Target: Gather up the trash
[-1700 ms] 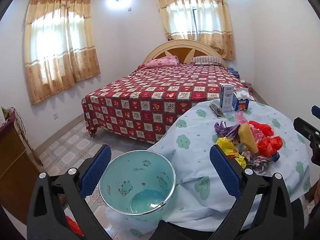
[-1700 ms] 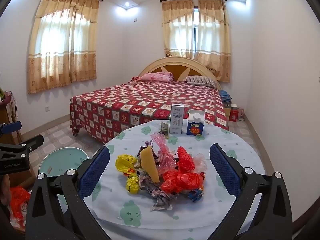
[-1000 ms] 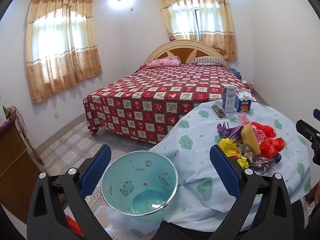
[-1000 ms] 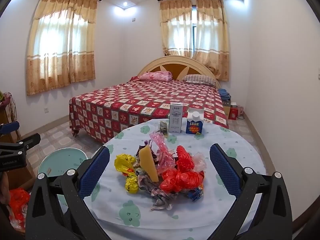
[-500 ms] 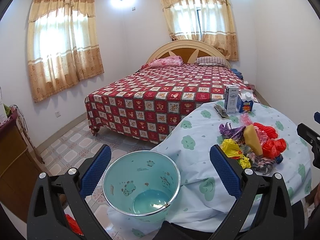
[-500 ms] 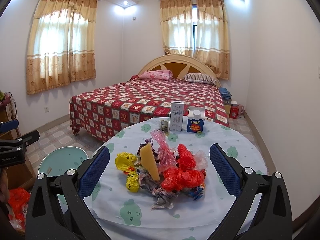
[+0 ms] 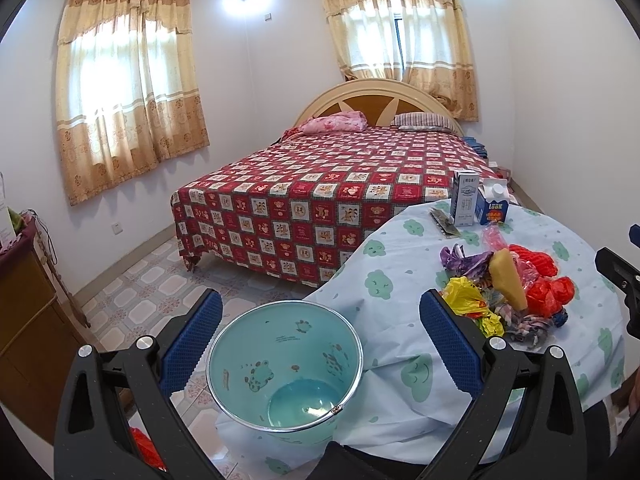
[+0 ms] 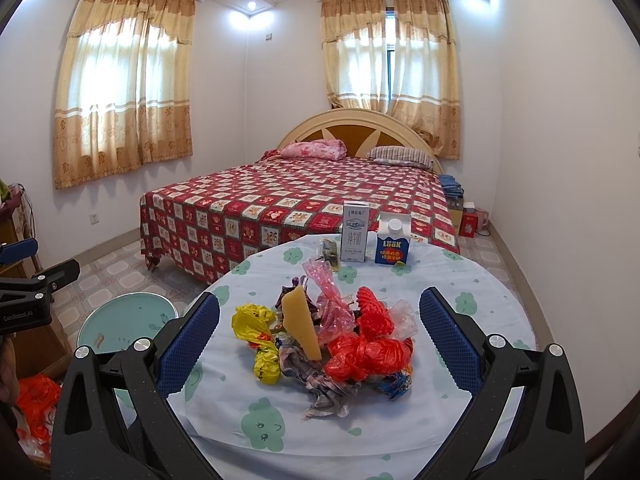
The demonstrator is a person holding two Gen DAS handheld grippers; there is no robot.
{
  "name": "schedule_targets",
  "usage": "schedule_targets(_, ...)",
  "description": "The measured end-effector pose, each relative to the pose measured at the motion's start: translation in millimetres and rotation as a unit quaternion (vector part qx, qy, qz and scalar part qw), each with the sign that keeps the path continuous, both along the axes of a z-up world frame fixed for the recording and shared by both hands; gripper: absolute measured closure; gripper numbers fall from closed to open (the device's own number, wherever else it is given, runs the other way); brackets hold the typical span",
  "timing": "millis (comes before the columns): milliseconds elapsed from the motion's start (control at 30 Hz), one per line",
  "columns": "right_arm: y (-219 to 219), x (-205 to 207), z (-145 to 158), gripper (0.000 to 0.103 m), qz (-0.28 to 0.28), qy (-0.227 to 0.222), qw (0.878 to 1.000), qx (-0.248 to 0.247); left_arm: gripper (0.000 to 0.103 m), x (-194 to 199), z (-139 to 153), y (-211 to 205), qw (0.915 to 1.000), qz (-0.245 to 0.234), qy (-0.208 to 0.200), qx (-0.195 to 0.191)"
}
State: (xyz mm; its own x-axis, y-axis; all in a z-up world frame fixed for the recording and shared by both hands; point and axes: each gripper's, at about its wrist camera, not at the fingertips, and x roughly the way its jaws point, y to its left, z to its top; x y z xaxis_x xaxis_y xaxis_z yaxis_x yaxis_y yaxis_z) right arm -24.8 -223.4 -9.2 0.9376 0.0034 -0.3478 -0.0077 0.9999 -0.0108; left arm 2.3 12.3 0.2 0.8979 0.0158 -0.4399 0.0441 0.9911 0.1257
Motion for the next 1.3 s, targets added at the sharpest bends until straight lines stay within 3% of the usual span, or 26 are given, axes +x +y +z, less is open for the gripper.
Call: schedule_targets(1300, 2.4, 5.1, -11.6, 0.005, -0.008, 0.008, 1.000, -0.002, 0.006, 4.9, -2.9, 15.9, 1.0000, 0.003, 0.007, 0.005)
